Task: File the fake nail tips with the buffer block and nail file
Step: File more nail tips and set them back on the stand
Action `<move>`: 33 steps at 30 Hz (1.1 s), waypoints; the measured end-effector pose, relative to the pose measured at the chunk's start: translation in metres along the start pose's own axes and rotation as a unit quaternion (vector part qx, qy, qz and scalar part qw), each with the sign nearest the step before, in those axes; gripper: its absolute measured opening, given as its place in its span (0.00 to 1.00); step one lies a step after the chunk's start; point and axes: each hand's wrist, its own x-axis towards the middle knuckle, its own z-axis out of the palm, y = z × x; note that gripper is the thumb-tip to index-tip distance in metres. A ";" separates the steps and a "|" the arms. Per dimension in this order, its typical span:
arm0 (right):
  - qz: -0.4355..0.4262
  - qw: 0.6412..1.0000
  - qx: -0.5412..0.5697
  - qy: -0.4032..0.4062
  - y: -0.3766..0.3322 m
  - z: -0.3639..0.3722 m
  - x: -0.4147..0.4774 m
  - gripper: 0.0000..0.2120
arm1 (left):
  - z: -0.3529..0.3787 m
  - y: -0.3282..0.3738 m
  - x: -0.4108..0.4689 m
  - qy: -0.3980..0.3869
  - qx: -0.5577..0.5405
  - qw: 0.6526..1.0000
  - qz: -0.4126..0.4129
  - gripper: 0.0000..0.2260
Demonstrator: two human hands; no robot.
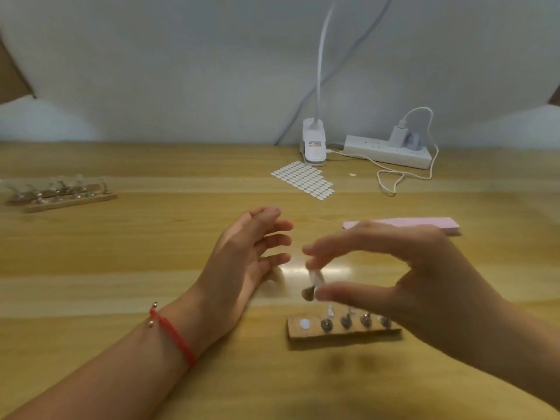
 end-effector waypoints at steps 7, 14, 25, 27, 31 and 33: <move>0.018 0.997 -0.051 -0.047 0.003 0.016 -0.008 0.17 | 0.000 -0.001 -0.001 0.008 -0.017 1.000 -0.009 0.14; 0.024 0.988 -0.114 -0.097 0.009 0.011 -0.012 0.26 | -0.002 -0.002 0.000 0.014 -0.020 1.000 -0.011 0.14; -0.150 0.959 -0.238 0.022 0.018 0.015 -0.021 0.08 | -0.002 -0.007 -0.001 0.028 0.081 0.994 0.071 0.09; -0.081 0.986 -0.128 0.067 0.020 0.005 -0.012 0.10 | 0.001 -0.005 -0.009 0.009 0.205 0.965 0.163 0.09; 0.055 0.992 0.080 0.085 0.024 0.000 0.006 0.12 | 0.010 -0.008 -0.023 -0.026 0.373 0.899 0.230 0.12; 0.073 0.988 0.118 0.067 0.027 0.004 0.012 0.11 | 0.012 -0.009 -0.022 0.003 0.384 0.893 0.236 0.14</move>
